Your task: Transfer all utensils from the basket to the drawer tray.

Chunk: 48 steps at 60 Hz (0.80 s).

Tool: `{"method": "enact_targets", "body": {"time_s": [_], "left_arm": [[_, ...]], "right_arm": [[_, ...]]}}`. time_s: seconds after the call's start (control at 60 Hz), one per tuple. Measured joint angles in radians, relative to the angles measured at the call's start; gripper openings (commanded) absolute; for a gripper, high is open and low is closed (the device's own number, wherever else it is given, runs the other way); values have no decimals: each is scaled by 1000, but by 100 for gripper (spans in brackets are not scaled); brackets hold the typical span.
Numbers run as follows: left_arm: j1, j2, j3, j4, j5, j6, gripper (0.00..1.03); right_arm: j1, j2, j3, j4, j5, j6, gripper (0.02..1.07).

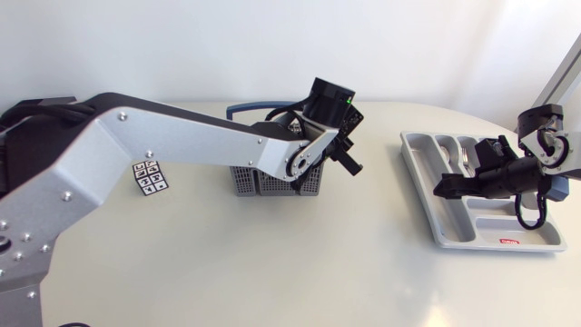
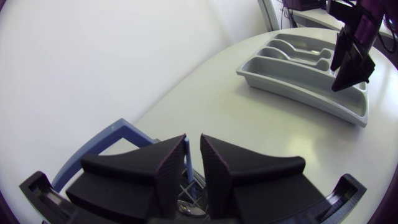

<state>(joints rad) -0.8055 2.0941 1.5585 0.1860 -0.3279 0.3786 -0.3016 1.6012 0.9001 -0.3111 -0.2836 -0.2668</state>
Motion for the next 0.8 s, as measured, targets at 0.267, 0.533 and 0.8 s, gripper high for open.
{"method": "enact_targets", "body": {"time_s": [0.267,0.533,0.8], "left_arm": [[2,-6,-5,34,-2,0,4],[4,-110,-55,44,10,-1,4],[5,-273,-96,42,39,-37,4]], "right_arm": [[19,-15,-24,1,0,0,102],[98,-91,-52,0,0,0,102],[193,-152,-53,0,0,0,102]]}}
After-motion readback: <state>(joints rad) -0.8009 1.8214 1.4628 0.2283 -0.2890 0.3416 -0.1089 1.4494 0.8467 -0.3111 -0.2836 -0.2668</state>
